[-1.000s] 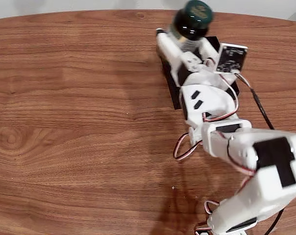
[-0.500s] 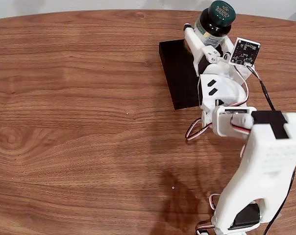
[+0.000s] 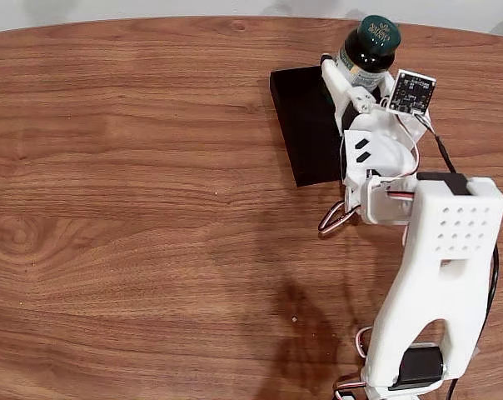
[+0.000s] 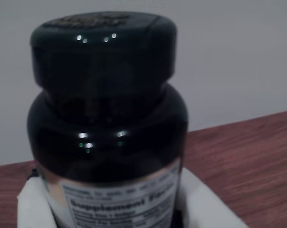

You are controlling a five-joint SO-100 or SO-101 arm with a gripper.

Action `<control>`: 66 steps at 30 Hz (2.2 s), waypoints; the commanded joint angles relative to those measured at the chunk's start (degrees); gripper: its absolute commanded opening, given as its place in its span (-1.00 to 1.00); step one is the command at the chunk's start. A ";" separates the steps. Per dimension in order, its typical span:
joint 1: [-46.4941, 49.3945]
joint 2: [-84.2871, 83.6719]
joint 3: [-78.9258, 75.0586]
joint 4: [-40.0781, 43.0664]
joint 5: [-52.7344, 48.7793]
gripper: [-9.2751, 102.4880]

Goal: Pick up the pill bottle and place it in the black box.

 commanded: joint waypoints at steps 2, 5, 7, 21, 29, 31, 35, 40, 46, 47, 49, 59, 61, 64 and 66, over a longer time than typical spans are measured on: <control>-0.44 1.05 -4.75 -1.58 0.70 -0.59; -0.88 -0.35 -5.54 -1.58 1.32 -0.60; -1.05 -1.49 -6.15 -1.58 1.67 -0.60; -2.64 -6.77 -8.79 -1.49 4.66 -0.60; -3.25 -9.23 -9.93 -1.32 7.12 -0.58; -3.34 -9.84 -10.28 -1.05 7.91 -0.58; -3.52 -10.46 -10.37 -0.35 9.05 -0.58; -3.69 -10.55 -10.37 1.32 9.84 -0.54; -3.69 -10.37 -9.76 2.02 9.84 -0.49; -3.69 -10.37 -9.67 2.11 9.84 -0.45; -3.69 -10.28 -9.67 2.20 9.84 -0.40; -3.69 -9.40 -9.40 3.25 9.49 -0.29; -3.69 -9.05 -8.96 3.25 9.49 -0.26; -3.60 -8.26 -8.00 3.25 9.58 -0.22; -3.52 -7.38 -7.12 3.25 9.49 -0.19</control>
